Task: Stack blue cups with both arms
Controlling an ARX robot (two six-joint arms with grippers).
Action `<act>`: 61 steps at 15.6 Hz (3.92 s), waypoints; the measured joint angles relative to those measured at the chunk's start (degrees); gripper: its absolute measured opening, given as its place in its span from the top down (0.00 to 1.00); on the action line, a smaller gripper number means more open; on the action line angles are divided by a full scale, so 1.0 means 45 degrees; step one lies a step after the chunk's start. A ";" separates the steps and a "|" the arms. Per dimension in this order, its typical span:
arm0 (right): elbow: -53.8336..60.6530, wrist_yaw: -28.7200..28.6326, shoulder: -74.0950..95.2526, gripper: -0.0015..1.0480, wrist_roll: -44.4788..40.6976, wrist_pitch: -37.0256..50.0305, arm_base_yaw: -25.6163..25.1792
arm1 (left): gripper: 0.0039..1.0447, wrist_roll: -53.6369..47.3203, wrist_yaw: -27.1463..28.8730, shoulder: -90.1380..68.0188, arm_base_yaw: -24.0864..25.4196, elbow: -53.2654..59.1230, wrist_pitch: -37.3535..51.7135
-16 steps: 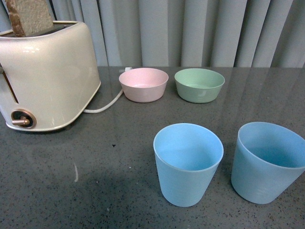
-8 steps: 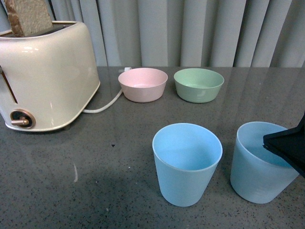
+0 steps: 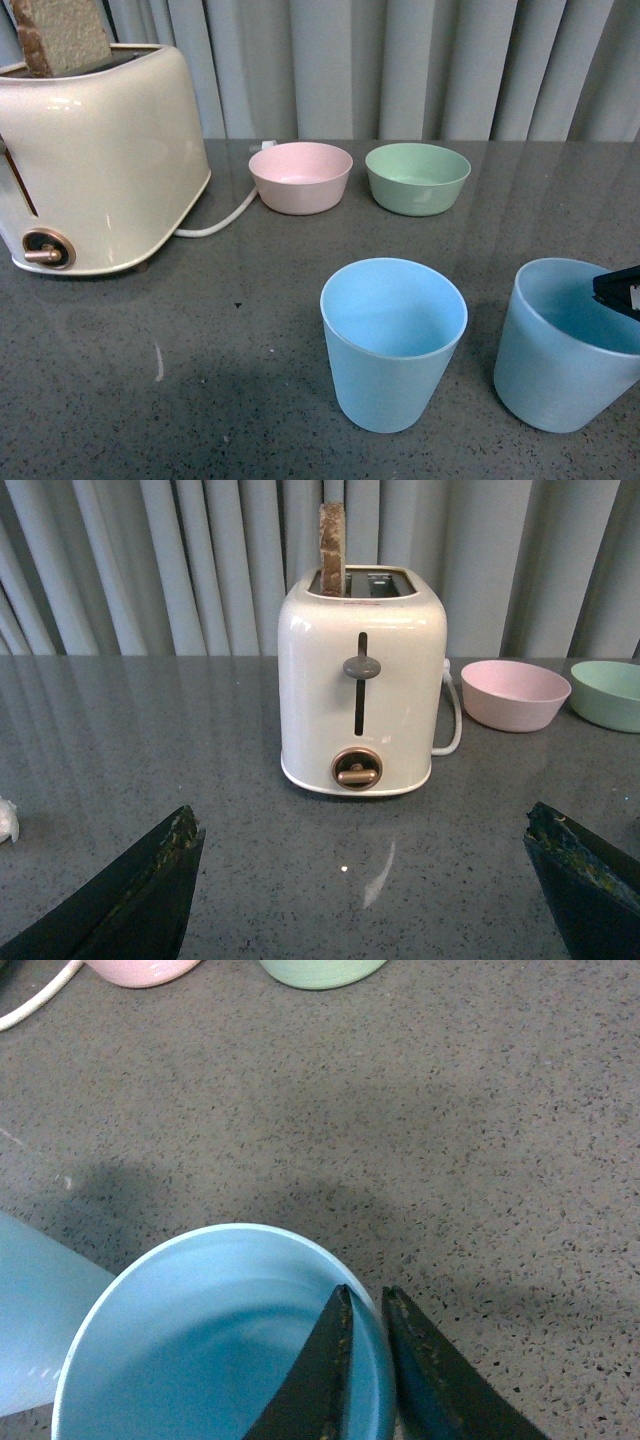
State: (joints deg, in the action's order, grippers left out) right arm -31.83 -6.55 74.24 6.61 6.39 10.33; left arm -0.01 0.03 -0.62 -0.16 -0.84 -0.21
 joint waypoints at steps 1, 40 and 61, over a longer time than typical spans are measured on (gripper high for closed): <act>-0.0049 0.0063 0.0019 0.91 0.0000 -0.0029 -0.0063 | 0.06 0.0000 0.0000 0.0000 0.0000 0.0000 0.0000; 0.1511 0.2317 -0.6373 0.22 0.0913 0.3240 -0.0918 | 0.06 0.0000 0.0000 0.0000 0.0000 0.0000 -0.0005; 0.6917 0.1452 -1.6441 0.98 -0.1394 -0.1452 -0.2297 | 0.06 0.0000 0.0000 0.0000 0.0000 0.0000 -0.0005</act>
State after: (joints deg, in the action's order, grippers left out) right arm -0.71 -0.01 0.25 0.34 -0.14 -0.01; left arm -0.01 0.03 -0.62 -0.16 -0.84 -0.23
